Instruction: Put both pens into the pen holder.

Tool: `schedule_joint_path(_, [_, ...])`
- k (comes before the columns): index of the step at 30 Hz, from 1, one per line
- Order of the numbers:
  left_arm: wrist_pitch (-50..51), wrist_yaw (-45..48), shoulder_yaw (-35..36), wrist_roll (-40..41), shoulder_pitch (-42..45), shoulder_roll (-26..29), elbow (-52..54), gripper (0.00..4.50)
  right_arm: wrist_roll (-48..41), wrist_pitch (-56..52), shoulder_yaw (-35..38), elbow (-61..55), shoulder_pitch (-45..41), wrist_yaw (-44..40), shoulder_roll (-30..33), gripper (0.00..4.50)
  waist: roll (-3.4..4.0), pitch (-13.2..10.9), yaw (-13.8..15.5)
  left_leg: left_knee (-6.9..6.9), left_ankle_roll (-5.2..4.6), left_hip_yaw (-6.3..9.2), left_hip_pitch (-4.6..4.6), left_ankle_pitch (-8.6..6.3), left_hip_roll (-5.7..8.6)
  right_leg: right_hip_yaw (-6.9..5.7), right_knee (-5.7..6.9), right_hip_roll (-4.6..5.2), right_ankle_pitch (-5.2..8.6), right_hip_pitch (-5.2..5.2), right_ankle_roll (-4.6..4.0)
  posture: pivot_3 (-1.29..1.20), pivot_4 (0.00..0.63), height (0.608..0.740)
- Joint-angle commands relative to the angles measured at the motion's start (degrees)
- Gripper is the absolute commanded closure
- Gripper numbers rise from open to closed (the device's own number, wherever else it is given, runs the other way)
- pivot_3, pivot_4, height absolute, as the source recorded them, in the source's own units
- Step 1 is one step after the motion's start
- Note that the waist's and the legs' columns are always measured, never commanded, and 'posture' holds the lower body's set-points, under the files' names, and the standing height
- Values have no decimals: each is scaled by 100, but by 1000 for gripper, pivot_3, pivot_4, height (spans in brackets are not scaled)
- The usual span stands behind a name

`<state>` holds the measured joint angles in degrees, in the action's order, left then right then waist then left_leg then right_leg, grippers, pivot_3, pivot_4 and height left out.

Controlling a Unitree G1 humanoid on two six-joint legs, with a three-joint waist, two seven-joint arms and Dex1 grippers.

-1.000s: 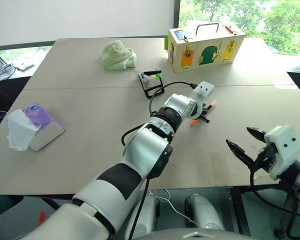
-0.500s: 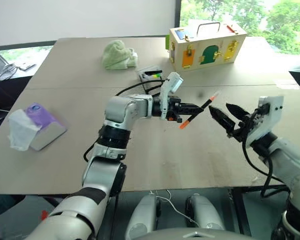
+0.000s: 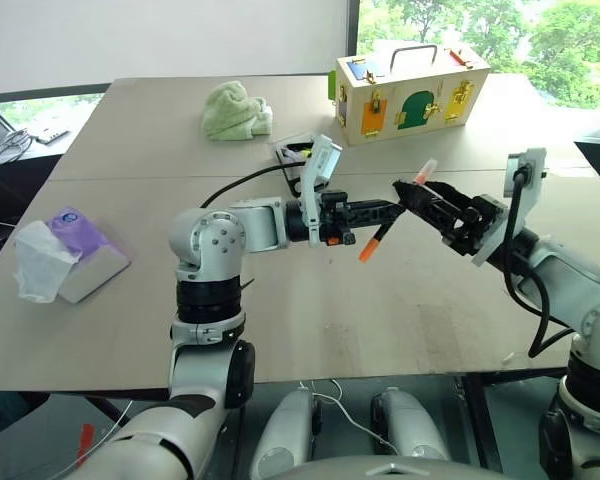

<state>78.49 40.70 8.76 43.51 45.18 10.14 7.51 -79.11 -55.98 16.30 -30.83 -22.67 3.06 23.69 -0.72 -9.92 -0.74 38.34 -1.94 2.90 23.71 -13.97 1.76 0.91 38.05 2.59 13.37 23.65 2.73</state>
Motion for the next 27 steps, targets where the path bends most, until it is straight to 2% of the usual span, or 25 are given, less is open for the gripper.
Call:
schedule_joint_path(1, [-51, -34, -97, 243, -51, 147, 398, 4500, -391, 175, 25, 45, -158, 63, 144, 1135, 0, 0, 0, 0, 0, -1, 0, 0, 0, 0, -1, 0, 0, 0, 0, 0, 150, 740])
schedule_joint_path(3, [-125, -51, -171, 273, -114, 232, 501, 4500, -457, 193, -41, 103, -214, 32, 214, 1909, 0, 0, -3, 0, 0, -3, 0, 0, 0, 0, -1, 0, 0, 0, 0, 0, 150, 740])
schedule_joint_path(7, [-354, -6, -373, 265, -247, 441, 680, 4500, -565, 196, -139, 189, -299, -56, 348, 3900, 0, 0, -2, -1, -1, -4, 0, 0, -1, 1, -1, 0, 0, 0, 0, 0, 150, 740])
schedule_joint_path(9, [-553, 42, -553, 189, -344, 592, 776, 4500, -523, 175, -214, 200, -360, -149, 481, 4424, 0, 0, -7, -2, -1, -4, -1, -1, -2, 3, -2, -1, 0, 1, 0, 0, 150, 740])
schedule_joint_path(14, [-914, 80, -779, 158, -433, 766, 709, 4500, -203, 117, -538, 39, -489, -513, 921, 4430, 0, 0, -1, -2, -2, -4, 0, -1, -2, 2, -4, 0, 0, 1, -1, 0, 150, 740])
schedule_joint_path(16, [-993, 81, -728, 226, -358, 740, 615, 3533, -75, 103, -670, -50, -516, -627, 1046, 4430, 0, 0, 2, -1, -2, -5, 1, -1, -1, 0, -5, 0, 0, 1, 0, 0, 150, 740])
schedule_joint_path(17, [-1013, 86, -729, 245, -322, 744, 590, 3267, -16, 105, -721, -85, -521, -681, 1096, 4430, 0, 0, 2, -2, -2, -4, 1, -1, -1, 0, -6, 0, 1, 1, 0, 0, 150, 740])
schedule_joint_path(20, [-958, 34, -702, 329, -223, 721, 510, 1822, 166, 101, -834, -205, -487, -823, 1234, 4433, 0, -1, 2, -2, -2, -3, 2, -1, -2, 0, -7, 0, 1, 1, 0, 0, 150, 740])
schedule_joint_path(26, [-928, 17, -727, 452, -116, 662, 368, 1814, 476, 130, -946, -345, -414, -1017, 1387, 4434, -1, -1, 4, -2, -3, -3, 3, -2, -1, -2, -8, 0, 1, 1, 1, 0, 150, 740])
schedule_joint_path(27, [-924, 20, -738, 469, -108, 655, 357, 2216, 513, 133, -955, -360, -410, -1046, 1395, 4434, -1, -1, 3, -2, -3, -4, 3, -2, -1, -2, -8, 0, 1, 1, 1, 0, 150, 740])
